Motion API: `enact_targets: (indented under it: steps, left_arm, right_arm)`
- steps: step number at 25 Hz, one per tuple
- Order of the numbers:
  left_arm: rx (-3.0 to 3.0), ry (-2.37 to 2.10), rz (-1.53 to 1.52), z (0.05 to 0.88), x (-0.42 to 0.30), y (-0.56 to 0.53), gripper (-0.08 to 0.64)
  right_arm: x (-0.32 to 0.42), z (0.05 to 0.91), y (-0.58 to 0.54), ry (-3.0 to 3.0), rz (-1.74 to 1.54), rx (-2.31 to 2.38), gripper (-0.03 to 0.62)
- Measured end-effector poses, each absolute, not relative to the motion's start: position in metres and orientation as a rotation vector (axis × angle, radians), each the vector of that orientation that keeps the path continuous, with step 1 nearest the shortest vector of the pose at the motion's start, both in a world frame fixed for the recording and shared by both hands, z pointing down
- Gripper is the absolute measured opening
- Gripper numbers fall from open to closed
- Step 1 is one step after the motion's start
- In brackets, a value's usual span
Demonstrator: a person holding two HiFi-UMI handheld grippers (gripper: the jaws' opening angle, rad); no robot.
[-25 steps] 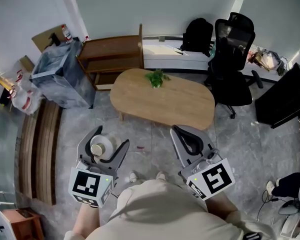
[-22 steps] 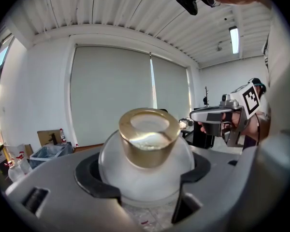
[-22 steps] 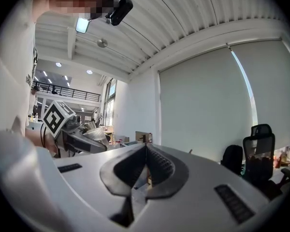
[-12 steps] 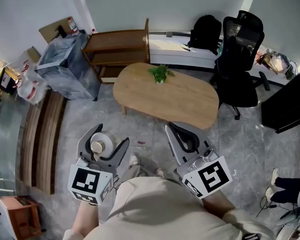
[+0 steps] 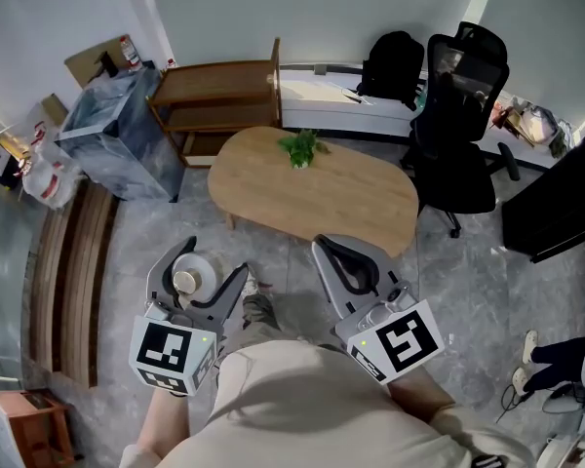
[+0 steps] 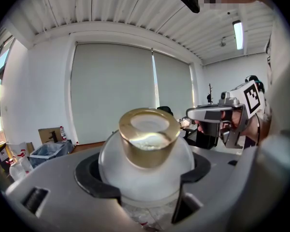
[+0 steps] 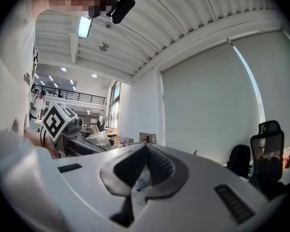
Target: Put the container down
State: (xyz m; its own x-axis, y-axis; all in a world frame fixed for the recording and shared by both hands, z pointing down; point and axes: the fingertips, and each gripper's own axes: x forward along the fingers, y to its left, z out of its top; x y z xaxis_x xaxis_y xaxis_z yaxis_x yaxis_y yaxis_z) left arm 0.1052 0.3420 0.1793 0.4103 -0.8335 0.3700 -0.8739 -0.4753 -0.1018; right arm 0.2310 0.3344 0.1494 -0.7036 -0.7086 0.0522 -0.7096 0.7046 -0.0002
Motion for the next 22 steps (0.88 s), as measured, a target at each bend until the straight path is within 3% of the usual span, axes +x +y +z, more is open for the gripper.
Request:
enact_targets:
  steps: [10,22]
  left_arm:
    - [2.567,-1.521,0.546,0.188,0.086,0.285,0.339]
    - [2.539,-1.473,0.578,0.198,0.000,0.167,0.339]
  right_arm:
    - [0.208,0.169,0.287,-2.809,0.050,1.178,-0.003]
    - [0.126,0.181,0.168,-2.745,0.095,1.153,-0.003]
